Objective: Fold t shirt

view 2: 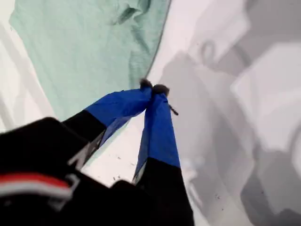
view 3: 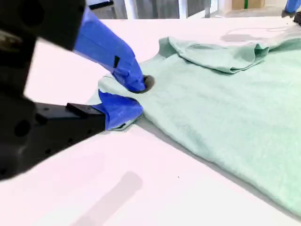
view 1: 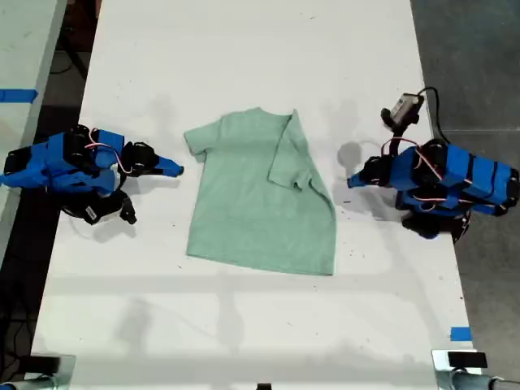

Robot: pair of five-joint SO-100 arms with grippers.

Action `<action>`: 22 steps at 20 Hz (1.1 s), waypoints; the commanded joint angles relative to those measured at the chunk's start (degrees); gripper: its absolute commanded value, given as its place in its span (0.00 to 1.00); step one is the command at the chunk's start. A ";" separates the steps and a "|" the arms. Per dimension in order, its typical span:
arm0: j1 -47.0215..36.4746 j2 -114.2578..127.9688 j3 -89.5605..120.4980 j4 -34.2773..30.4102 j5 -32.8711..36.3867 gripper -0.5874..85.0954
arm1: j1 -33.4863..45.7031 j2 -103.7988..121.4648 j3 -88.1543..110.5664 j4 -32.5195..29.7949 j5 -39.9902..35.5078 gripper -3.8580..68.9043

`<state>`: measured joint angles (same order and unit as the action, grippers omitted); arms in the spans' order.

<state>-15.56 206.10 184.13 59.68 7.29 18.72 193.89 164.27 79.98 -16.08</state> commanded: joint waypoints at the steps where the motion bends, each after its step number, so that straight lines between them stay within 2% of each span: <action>1: -0.44 0.53 -0.26 0.09 0.53 0.06 | -1.49 7.03 10.90 -1.85 2.46 0.06; 7: -0.53 0.53 -0.26 0.09 0.53 0.06 | -2.46 7.03 11.16 0.62 9.40 0.06; 22: -0.53 0.53 -0.26 0.09 0.53 0.06 | -2.37 7.03 11.16 0.62 9.58 0.06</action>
<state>-15.56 206.10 184.13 59.68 7.29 16.70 200.39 173.76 80.42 -6.94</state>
